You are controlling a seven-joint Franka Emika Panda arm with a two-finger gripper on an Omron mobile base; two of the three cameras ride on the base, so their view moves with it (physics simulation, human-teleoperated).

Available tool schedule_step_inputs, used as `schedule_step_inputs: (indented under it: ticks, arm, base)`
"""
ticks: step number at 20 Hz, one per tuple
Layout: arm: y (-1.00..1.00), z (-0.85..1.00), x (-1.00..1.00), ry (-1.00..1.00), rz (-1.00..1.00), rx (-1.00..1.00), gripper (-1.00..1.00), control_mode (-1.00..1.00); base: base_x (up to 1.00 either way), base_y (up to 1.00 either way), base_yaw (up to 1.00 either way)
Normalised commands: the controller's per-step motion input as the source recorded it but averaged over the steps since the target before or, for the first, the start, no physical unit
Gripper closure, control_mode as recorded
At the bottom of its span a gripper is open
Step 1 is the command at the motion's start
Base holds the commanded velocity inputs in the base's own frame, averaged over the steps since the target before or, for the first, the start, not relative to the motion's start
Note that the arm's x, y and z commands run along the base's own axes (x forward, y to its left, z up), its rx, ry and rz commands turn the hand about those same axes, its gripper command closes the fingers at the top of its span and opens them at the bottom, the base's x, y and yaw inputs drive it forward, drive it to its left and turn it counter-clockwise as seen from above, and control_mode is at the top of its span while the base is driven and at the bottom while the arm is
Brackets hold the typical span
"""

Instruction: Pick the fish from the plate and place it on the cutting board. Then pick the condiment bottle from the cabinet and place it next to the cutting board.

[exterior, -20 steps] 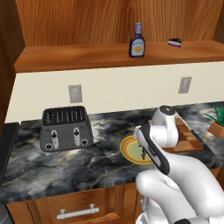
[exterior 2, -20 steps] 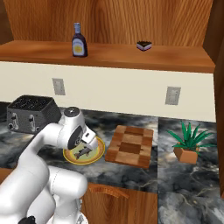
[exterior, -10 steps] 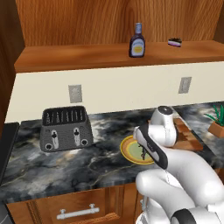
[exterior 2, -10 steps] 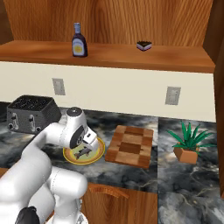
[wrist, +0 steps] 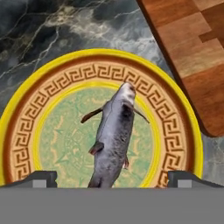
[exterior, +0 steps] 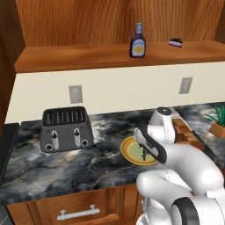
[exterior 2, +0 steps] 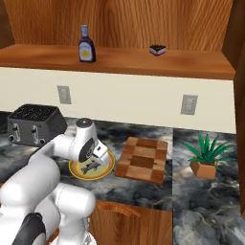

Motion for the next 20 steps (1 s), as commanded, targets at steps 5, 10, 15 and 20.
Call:
schedule_step_inputs:
  ticks: [5,10,15,20]
  arm:
    - [0.00,-0.35,0.00,-0.04,0.00,0.00,-1.00,-1.00]
    - [0.00,-0.36,0.00,-0.04,0.00,0.00,-1.00,-1.00]
    - [0.07,-0.37,0.00,-0.02,0.00,0.00,-1.00,-1.00]
    - [0.09,-0.35,0.00,-0.01,0.00,0.00,-1.00,-1.00]
  base:
    - [0.00,0.00,0.00]
    - [0.00,0.00,0.00]
    - [0.00,0.00,0.00]
    - [0.00,0.00,0.00]
